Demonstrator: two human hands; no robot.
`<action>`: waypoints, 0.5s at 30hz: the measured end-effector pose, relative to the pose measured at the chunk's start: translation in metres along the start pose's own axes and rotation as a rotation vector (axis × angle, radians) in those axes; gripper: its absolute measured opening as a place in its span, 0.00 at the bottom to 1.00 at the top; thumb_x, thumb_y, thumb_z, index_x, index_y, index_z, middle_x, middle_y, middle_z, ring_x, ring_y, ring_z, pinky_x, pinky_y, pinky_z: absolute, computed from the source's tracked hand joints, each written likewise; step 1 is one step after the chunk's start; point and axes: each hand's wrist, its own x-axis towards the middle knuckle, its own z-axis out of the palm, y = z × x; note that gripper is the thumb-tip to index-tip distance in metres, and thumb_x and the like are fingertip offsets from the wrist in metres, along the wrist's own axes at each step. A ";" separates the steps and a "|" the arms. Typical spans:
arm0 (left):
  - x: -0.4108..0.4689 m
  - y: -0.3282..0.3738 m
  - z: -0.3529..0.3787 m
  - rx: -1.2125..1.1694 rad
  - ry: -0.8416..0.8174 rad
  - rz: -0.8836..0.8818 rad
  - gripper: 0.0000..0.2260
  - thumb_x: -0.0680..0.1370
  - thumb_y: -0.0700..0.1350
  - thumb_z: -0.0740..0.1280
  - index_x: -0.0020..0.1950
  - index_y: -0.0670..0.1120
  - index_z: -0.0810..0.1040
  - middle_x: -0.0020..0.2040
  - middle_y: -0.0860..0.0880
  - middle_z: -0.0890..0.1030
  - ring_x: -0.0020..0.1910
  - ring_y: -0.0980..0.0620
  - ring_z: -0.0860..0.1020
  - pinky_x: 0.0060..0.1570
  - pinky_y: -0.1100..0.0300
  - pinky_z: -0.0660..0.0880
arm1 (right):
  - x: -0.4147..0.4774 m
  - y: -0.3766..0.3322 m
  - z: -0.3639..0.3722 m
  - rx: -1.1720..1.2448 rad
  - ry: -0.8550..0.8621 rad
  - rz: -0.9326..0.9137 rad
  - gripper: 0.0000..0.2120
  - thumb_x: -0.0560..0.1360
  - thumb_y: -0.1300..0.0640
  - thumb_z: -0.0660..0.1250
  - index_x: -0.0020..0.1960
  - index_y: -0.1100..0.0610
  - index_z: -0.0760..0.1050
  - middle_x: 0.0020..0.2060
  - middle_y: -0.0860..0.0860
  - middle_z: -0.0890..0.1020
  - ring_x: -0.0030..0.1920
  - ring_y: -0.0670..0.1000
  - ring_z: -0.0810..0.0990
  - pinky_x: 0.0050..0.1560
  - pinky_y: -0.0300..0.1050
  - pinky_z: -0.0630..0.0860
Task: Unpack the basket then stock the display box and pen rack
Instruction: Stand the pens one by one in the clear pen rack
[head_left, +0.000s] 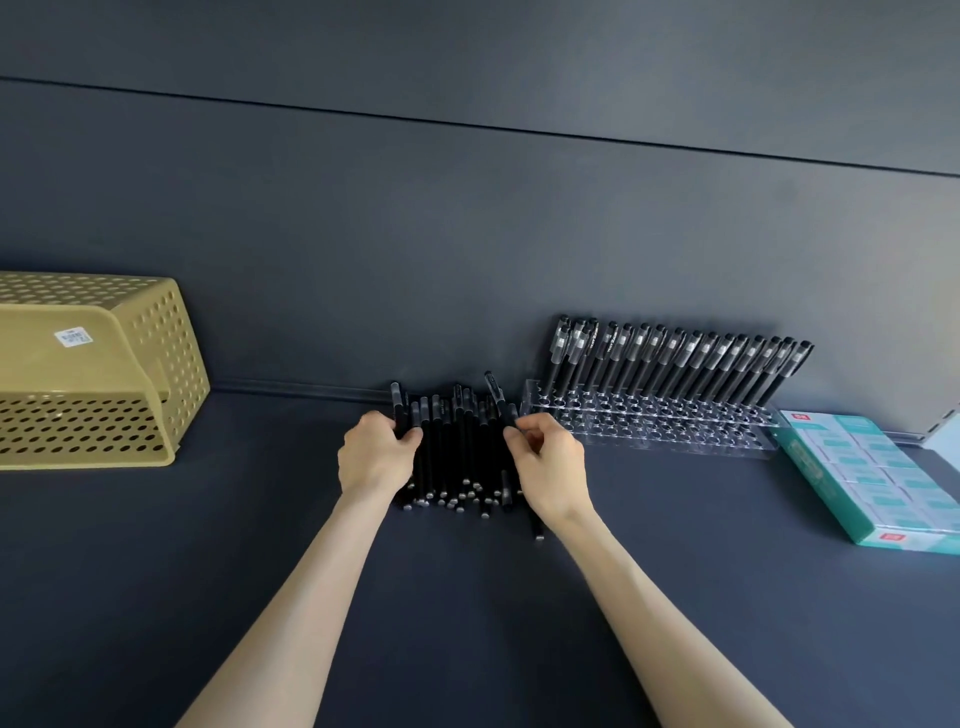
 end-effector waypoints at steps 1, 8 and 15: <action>0.002 0.000 -0.002 -0.007 -0.009 -0.008 0.10 0.77 0.49 0.68 0.44 0.42 0.77 0.35 0.47 0.79 0.33 0.50 0.78 0.30 0.60 0.67 | 0.000 0.000 0.000 0.010 -0.002 -0.001 0.05 0.78 0.56 0.64 0.51 0.57 0.76 0.32 0.47 0.76 0.33 0.47 0.73 0.34 0.32 0.69; 0.003 0.003 -0.004 -0.026 -0.072 -0.024 0.15 0.77 0.47 0.66 0.32 0.43 0.70 0.27 0.48 0.72 0.30 0.47 0.73 0.30 0.60 0.66 | -0.001 -0.001 -0.007 0.070 -0.050 0.002 0.04 0.79 0.58 0.61 0.51 0.55 0.74 0.34 0.48 0.78 0.33 0.46 0.72 0.31 0.28 0.68; -0.024 0.018 -0.006 -0.304 -0.106 0.194 0.08 0.83 0.46 0.53 0.52 0.42 0.66 0.37 0.49 0.73 0.32 0.53 0.72 0.30 0.61 0.69 | -0.004 -0.007 -0.030 0.189 -0.137 -0.037 0.05 0.79 0.60 0.60 0.50 0.57 0.76 0.36 0.45 0.79 0.32 0.40 0.72 0.35 0.28 0.68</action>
